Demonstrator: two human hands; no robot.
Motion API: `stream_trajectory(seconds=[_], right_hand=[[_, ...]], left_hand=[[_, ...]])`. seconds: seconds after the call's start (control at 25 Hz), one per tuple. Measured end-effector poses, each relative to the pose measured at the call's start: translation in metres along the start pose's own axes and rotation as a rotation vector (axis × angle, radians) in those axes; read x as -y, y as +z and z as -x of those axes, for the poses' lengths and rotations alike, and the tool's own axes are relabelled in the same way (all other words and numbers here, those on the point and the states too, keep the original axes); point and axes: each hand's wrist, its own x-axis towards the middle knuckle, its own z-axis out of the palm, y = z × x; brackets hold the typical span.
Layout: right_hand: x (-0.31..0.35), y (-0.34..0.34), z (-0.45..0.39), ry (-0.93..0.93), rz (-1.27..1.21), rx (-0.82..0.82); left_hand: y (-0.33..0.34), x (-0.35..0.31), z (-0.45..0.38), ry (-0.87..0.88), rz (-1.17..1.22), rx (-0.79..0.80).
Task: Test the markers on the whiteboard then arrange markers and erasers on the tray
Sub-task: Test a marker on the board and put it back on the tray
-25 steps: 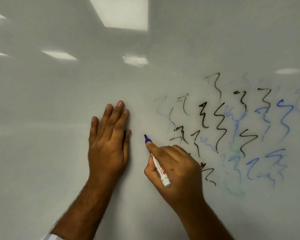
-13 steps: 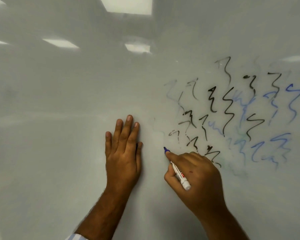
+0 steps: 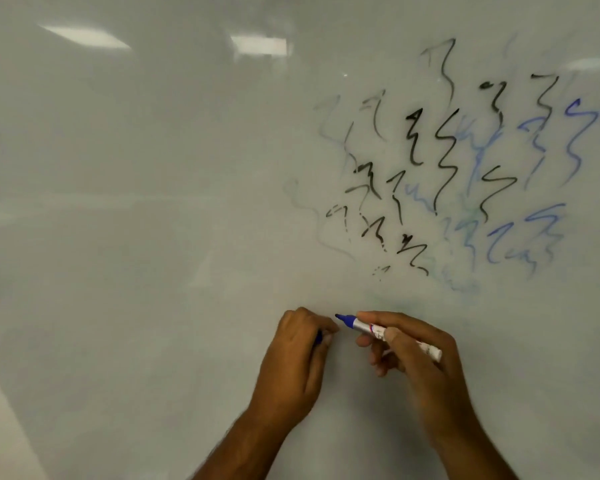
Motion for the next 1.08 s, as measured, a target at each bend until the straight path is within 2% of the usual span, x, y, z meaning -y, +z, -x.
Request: stream_trajectory(seconds=[0.12,0.24,0.36,0.48,0.64,0.96,1.08], right_hand=[[-0.005,-0.005,0.013,0.063,-0.082,-0.027],[-0.008,-0.016,0.017,0.064,-0.114,-0.052],[-0.012,-0.021,0.023,0.078,-0.069,-0.039],[-0.02,-0.024,0.031,0.088,0.0,-0.024],[-0.033,-0.032,0.041,0.092,0.03,-0.018],[-0.055,-0.081,0.053,0.105,0.02,-0.071],[-0.072,-0.116,0.059,0.199,0.037,-0.097]], left_hand=[[0.012,-0.014,0.006,-0.185,0.292,0.036],[0.021,-0.018,0.008,-0.253,0.399,0.061],[0.03,-0.019,0.012,-0.216,0.382,0.154],[0.042,-0.021,0.016,-0.092,0.317,0.251],[0.058,-0.018,0.017,-0.008,0.246,0.294],[0.123,-0.048,0.026,-0.122,0.294,0.284],[0.16,-0.059,0.035,-0.194,0.254,0.338]])
